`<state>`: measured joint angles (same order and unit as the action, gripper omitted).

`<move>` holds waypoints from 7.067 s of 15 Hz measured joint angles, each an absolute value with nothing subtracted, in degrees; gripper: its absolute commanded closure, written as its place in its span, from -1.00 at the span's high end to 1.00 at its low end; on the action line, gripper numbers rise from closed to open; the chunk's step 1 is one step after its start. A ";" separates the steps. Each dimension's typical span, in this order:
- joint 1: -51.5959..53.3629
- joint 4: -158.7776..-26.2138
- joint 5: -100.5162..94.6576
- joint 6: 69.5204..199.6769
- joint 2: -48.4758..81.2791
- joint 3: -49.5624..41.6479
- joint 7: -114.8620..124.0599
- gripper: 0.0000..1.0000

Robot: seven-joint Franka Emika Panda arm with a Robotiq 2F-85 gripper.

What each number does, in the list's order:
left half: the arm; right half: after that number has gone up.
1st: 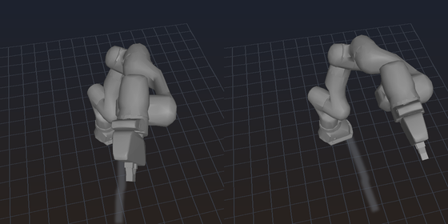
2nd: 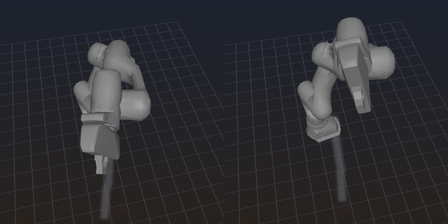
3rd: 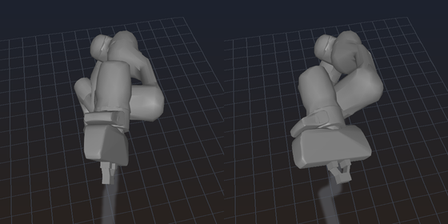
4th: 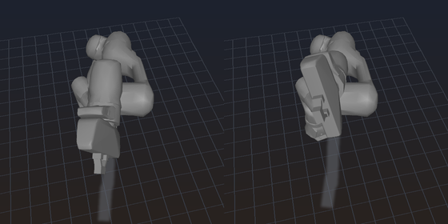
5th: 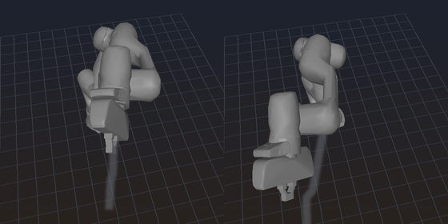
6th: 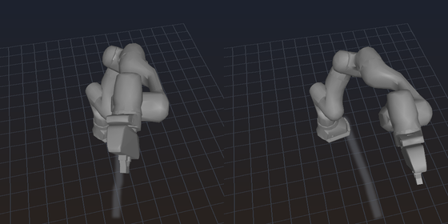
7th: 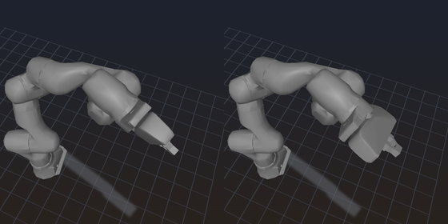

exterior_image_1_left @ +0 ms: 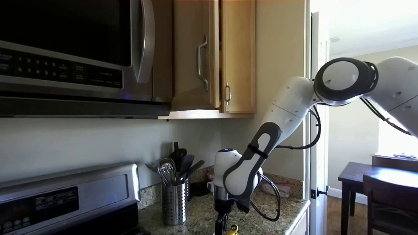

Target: Open the top cabinet then pick up the yellow object on the counter place it inside the cabinet and then close the cabinet

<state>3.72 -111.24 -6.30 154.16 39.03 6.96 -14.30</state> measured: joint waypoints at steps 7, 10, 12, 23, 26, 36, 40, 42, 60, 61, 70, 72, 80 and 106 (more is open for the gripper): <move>3.28 -110.31 -6.20 154.16 40.00 7.28 -15.02 -0.41; 3.18 -110.19 -6.20 154.13 39.83 7.50 -15.02 -0.78; 3.18 -110.20 -6.21 154.04 39.64 7.57 -15.02 -0.84; 4.45 -111.89 -9.20 143.62 30.31 5.50 -14.44 -0.81; 4.59 -113.22 -9.75 139.84 24.39 5.50 -14.33 -0.84; 4.12 -114.06 -9.76 133.60 8.83 4.03 -11.25 -0.83; 3.65 -110.90 -10.18 132.42 5.91 3.27 -9.67 -0.84; 3.49 -108.71 -10.20 132.22 5.19 3.08 -9.15 -0.83; 3.32 -88.66 -10.28 133.30 6.39 2.45 -7.77 -0.85; 3.31 -87.72 -10.25 134.09 7.18 2.45 -7.88 -0.84; 3.24 -75.34 -8.01 141.90 19.27 2.61 -13.78 -0.84; 3.22 -72.29 -6.95 142.56 21.61 2.91 -15.76 -0.85; 2.89 -62.29 -3.85 143.70 30.65 4.48 -21.39 0.16; 2.38 -65.50 -2.62 146.29 28.48 4.15 -19.31 1.00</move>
<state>2.38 -65.50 -2.62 146.29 28.48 4.15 -19.31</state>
